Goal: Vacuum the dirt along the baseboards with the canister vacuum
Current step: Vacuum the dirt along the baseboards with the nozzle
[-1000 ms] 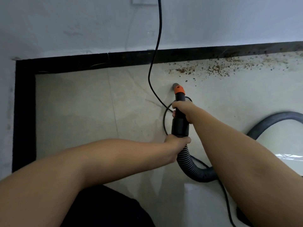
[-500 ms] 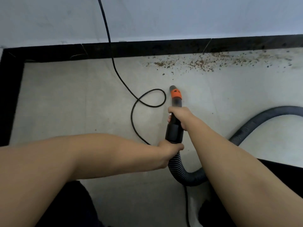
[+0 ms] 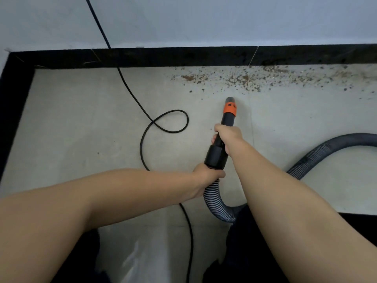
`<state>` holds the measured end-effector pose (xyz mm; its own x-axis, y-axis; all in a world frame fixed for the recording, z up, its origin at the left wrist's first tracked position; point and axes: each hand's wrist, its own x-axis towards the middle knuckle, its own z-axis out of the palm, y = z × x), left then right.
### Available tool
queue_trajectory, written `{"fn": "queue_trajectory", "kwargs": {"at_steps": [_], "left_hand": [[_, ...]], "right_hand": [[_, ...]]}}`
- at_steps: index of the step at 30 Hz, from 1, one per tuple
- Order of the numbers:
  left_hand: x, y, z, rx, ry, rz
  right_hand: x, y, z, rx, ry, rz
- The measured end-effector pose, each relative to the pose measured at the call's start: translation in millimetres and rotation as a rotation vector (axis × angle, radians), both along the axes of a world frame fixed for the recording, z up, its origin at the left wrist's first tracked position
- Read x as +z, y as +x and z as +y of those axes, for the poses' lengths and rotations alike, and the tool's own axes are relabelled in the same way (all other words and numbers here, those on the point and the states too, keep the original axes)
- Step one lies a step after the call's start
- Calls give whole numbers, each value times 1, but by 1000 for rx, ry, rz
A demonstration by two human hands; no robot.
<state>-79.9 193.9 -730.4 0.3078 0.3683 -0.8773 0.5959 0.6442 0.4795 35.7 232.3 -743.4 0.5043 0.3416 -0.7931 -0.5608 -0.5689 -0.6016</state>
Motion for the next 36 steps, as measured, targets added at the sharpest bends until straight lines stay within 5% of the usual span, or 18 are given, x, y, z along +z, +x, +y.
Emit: {"fn": "queue_trajectory", "kwargs": {"at_steps": [16, 32, 36], "left_hand": [[-19, 1, -25, 379, -17, 8], [-23, 24, 12, 138, -20, -105], [-23, 26, 16, 167, -26, -105]], "right_hand": [[-4, -26, 21, 488, -38, -2], [-1, 20, 24, 76, -33, -37], [-2, 21, 31, 112, -40, -41]]}}
